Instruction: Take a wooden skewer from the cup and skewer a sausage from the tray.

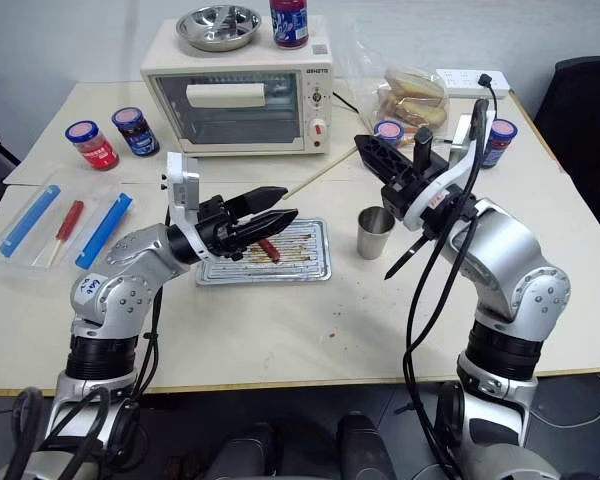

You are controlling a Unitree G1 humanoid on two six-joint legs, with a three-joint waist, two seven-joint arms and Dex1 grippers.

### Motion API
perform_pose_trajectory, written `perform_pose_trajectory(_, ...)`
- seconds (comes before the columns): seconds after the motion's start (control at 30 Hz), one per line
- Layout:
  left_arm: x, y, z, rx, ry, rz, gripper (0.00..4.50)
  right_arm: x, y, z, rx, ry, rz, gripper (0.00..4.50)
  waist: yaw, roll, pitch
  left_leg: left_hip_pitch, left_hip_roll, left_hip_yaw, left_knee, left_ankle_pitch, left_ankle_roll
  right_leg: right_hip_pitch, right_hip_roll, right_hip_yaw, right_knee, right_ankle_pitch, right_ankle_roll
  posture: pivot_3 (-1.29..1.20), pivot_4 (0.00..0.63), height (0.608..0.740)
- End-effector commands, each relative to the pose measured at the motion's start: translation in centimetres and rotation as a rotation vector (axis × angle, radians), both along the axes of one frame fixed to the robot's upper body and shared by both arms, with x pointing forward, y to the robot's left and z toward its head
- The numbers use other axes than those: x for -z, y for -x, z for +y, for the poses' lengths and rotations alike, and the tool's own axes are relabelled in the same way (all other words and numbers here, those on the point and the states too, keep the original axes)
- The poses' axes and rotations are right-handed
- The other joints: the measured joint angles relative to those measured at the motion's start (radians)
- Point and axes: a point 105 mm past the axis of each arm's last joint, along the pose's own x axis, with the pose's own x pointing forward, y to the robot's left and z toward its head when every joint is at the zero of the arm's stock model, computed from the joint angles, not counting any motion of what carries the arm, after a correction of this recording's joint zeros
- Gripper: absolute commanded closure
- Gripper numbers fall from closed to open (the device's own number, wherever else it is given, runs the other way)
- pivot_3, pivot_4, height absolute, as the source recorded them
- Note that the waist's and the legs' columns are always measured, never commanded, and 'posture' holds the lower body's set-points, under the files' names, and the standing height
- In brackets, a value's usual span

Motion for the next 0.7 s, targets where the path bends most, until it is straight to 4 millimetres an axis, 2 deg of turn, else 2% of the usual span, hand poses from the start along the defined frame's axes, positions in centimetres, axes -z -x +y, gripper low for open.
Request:
perform_pose_trajectory(0.03, -1.4, 0.5, -0.9, 0.026, 0.011, -0.067, 2.44, -1.1, 1.1, 0.3, -0.020, -0.013, -0.061, 4.50, 0.001, 0.000, 0.000, 0.000, 0.000, 0.000, 0.000, 0.000, 0.000, 0.000, 0.000, 0.000, 0.000, 0.000, 0.000, 0.00, 0.150, 0.740)
perform_pose_trajectory(0.47, -2.3, 0.1, -2.3, 0.032, 0.057, -0.094, 2.44, -1.2, 1.3, 0.5, -0.030, -0.032, -0.070, 4.50, 0.006, 0.000, 0.000, 0.000, 0.000, 0.000, 0.000, 0.000, 0.000, 0.000, 0.000, 0.000, 0.000, 0.000, 0.000, 0.00, 0.150, 0.740)
perform_pose_trajectory(0.6, -2.3, 0.0, -2.4, 0.029, 0.067, -0.093, 3.15, -1.5, 1.4, 0.6, -0.033, -0.047, -0.079, 4.50, 0.007, 0.000, 0.000, 0.000, 0.000, 0.000, 0.000, 0.000, 0.000, 0.000, 0.000, 0.000, 0.000, 0.000, 0.000, 0.00, 0.150, 0.740)
perform_pose_trajectory(0.7, -2.3, -0.3, -2.3, 0.022, 0.061, -0.092, 3.87, -1.8, 1.6, 0.7, -0.035, -0.067, -0.092, 4.50, 0.007, 0.000, 0.000, 0.000, 0.000, 0.000, 0.000, 0.000, 0.000, 0.000, 0.000, 0.000, 0.000, 0.000, 0.000, 0.00, 0.150, 0.740)
